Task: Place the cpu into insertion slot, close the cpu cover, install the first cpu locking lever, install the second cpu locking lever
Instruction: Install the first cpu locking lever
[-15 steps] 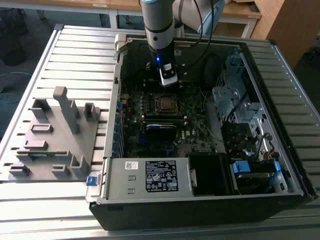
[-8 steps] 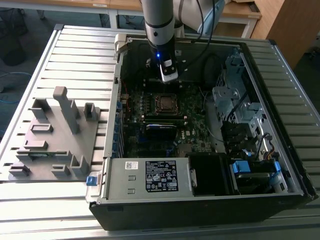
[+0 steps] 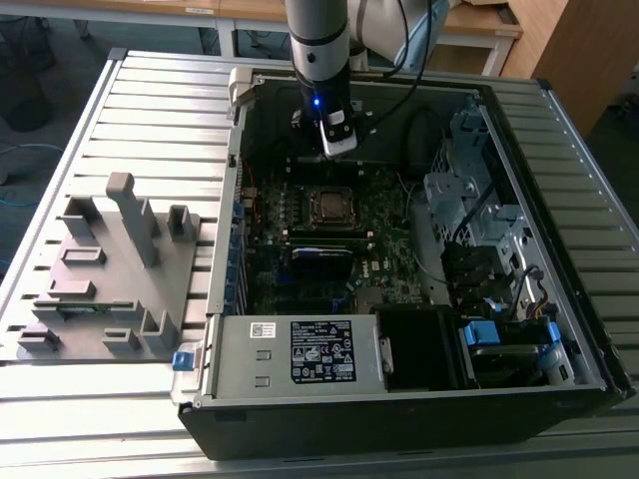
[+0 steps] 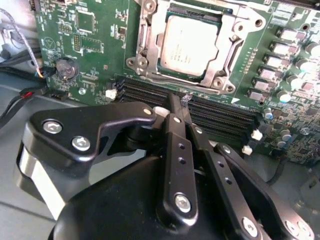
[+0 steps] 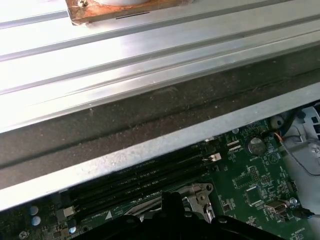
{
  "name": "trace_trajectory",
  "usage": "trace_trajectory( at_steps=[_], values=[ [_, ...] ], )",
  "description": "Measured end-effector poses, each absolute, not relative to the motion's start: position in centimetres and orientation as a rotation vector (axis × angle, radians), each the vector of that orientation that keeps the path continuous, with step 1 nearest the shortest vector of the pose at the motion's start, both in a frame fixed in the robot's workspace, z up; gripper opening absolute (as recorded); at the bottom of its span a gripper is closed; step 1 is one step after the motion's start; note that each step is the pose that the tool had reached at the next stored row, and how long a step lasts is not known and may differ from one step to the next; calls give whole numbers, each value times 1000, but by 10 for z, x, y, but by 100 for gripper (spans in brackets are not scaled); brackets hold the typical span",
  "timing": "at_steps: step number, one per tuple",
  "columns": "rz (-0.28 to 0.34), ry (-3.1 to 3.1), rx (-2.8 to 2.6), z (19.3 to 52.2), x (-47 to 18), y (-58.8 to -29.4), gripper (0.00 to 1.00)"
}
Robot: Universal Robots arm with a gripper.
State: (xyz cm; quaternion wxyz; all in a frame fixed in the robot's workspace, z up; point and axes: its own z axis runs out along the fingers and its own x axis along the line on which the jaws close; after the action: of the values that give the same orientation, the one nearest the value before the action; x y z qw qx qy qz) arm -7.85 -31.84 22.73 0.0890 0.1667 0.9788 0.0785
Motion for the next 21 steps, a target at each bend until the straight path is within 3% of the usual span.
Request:
trace_trajectory(
  at_steps=[21],
  values=[
    [203, 3038, 515, 226, -69, -318, 10]
  ],
)
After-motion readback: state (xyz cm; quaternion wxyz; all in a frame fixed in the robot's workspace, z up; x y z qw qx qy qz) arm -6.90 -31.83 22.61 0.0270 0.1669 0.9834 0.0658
